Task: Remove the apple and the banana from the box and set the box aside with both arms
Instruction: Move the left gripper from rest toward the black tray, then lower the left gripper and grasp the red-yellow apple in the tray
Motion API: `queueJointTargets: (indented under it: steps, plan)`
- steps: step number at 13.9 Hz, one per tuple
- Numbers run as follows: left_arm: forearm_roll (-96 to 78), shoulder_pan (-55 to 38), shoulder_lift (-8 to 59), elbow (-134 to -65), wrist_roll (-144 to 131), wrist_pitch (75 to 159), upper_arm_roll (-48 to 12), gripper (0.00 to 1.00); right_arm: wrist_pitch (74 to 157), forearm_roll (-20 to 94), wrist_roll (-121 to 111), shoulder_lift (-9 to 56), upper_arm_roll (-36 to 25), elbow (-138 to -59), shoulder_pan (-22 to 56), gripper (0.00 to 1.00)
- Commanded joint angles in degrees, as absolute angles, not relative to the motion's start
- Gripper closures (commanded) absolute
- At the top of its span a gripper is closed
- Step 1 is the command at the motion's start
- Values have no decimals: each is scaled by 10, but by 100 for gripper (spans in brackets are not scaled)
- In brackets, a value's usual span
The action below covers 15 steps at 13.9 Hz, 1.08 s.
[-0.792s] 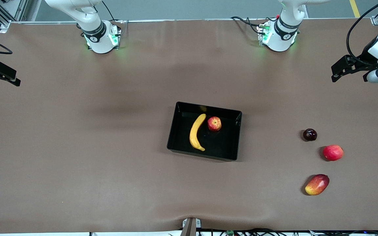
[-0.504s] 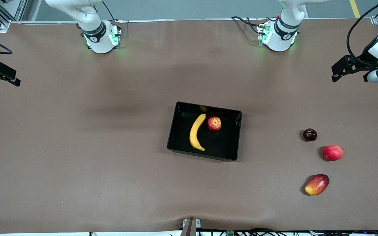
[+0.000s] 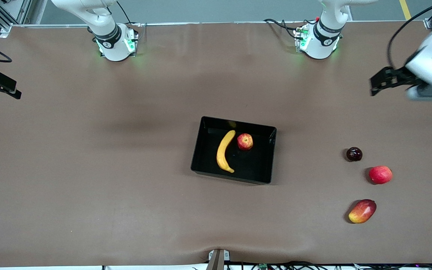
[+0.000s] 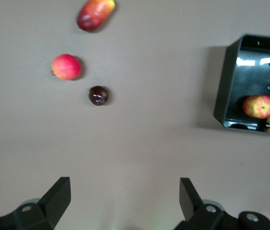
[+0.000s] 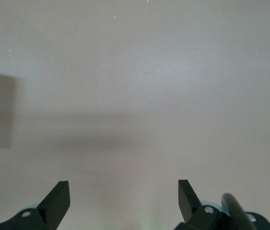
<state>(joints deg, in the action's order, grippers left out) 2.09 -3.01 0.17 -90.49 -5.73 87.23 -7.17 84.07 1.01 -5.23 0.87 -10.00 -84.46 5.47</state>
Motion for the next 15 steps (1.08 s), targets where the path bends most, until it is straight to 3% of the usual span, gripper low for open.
queueJointTargets:
  steps: [1, 3, 9, 15]
  plan:
    - [17, -64, 53, -901, -123, 872, -104, 0, 843, 9, -57, -1, -94, -851, 47, 0]
    - [19, -99, 89, -900, -213, 901, -129, 0, 843, 9, -56, -1, -93, -850, 47, 0]
    - [21, -215, 219, -903, -376, 1071, -130, 0, 843, 9, -56, 1, -93, -846, 47, 0]
    - [39, -250, 322, -904, -441, 1177, -130, 0, 843, 9, -56, 1, -93, -846, 46, 0]
